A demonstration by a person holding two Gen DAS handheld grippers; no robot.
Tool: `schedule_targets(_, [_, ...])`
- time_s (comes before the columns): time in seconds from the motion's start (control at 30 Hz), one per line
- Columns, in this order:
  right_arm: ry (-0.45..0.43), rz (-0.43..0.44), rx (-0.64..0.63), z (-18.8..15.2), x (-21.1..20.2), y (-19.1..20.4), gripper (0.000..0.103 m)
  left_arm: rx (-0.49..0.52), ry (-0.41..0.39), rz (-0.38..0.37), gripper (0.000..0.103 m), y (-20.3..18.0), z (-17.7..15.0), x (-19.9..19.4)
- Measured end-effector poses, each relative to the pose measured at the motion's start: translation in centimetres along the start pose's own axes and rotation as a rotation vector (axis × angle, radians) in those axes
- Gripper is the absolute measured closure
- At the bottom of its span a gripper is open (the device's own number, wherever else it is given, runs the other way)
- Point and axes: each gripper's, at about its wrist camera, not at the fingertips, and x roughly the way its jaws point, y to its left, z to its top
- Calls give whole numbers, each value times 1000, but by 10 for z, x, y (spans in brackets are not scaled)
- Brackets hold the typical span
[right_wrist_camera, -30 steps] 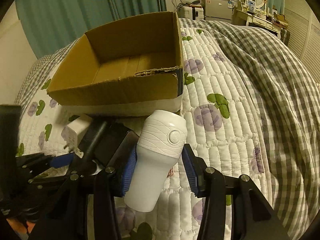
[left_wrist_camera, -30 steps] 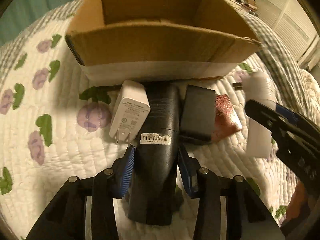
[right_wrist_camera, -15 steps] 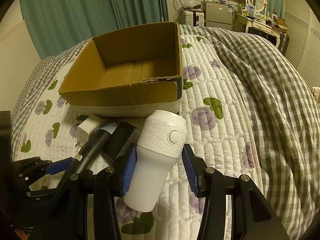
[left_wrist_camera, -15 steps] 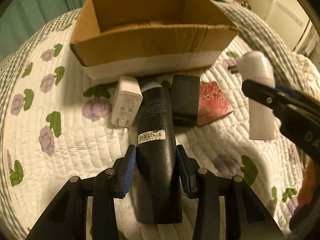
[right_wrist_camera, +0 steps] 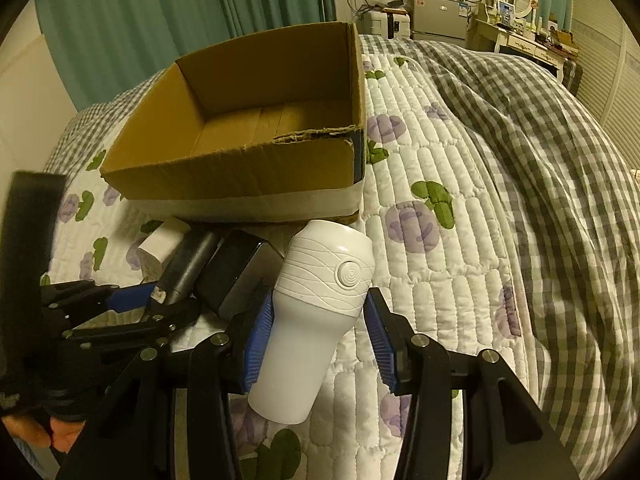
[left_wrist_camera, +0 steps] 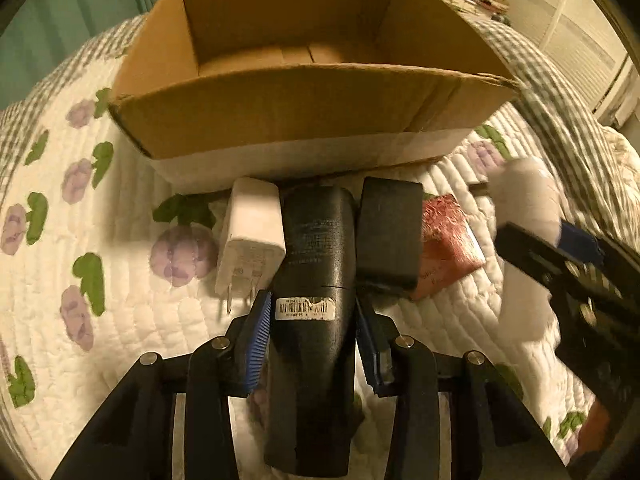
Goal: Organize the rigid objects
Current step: 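Carry the hair dryer and flashlight into the box and release both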
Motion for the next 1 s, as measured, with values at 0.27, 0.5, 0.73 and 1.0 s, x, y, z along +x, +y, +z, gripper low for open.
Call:
schedule_targets(0.27, [-14, -3, -11, 3, -8, 5, 58, 34, -68, 27, 66, -2, -20, -34])
schedule_targets(0.5, [-32, 1, -14, 4, -20, 6, 58, 29, -92, 12, 78, -2, -25, -50])
schedule_targets(0.73, [-31, 1, -3, 4, -18, 3, 58, 44, -158, 14, 81, -6, -18, -68])
schedule_targets(1.0, [-90, 21, -25, 27, -37, 9, 58, 43, -271, 21, 81, -2, 4, -103])
